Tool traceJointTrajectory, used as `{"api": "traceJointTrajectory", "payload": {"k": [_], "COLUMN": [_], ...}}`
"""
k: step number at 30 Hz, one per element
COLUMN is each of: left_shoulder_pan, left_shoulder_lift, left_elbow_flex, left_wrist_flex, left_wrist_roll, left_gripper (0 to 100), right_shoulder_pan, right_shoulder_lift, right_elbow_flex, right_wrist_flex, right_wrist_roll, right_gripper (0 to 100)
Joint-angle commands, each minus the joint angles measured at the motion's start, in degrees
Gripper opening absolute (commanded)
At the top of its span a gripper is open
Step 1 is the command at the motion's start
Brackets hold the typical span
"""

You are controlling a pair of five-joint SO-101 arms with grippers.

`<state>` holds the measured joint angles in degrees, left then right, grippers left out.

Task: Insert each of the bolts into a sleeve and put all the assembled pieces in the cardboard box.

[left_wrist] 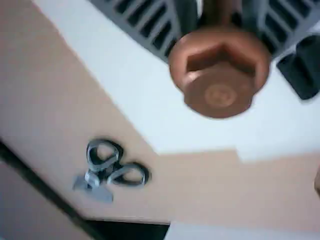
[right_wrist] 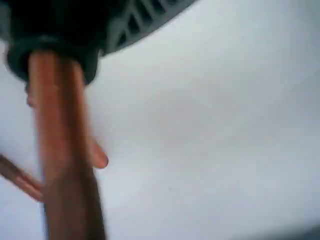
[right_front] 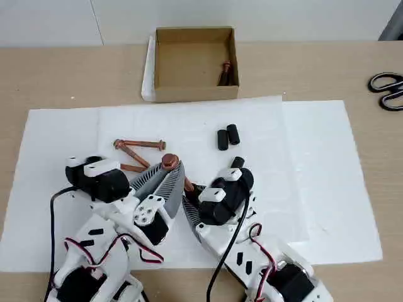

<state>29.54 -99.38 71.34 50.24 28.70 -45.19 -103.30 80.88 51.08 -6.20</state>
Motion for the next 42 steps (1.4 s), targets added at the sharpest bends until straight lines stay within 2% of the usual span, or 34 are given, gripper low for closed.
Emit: {"api": "traceJointTrajectory", "payload": {"k": [1, 10, 22, 26, 32, 37, 42], "left_shoulder_pan": [0.7, 5.8, 6.15, 6.15, 6.15, 6.24, 6.24], "left_shoulder_lift": [-0.09, -0.09, -0.18, -0.18, -0.18, -0.44, -0.44], "left_elbow_flex": [1.01, 5.41, 5.93, 6.99, 10.24, 13.85, 14.55], "left_wrist_flex": [1.76, 2.2, 2.11, 2.64, 3.78, 3.69, 3.52], "left_wrist_roll": [0.0, -0.18, -0.26, -2.46, -3.96, -9.41, -11.69], "left_gripper": [1, 1, 1, 1, 1, 1, 1], "right_shoulder_pan": [0.57, -0.04, -2.59, -2.59, -2.42, -2.42, -2.42], "right_shoulder_lift": [-0.57, -0.57, -0.48, -0.4, -0.31, -0.4, -0.4], "right_elbow_flex": [-3.34, -4.57, -5.27, -7.56, -10.55, -11.16, -11.69], "right_wrist_flex": [-1.8, -1.8, -1.89, -1.89, -1.89, -1.89, -1.89], "right_wrist_roll": [-0.7, -0.53, -0.35, -0.26, 4.57, 6.77, 7.47], "right_gripper": [0.2, 0.2, 0.2, 0.2, 0.2, 0.2, 0.2]}}
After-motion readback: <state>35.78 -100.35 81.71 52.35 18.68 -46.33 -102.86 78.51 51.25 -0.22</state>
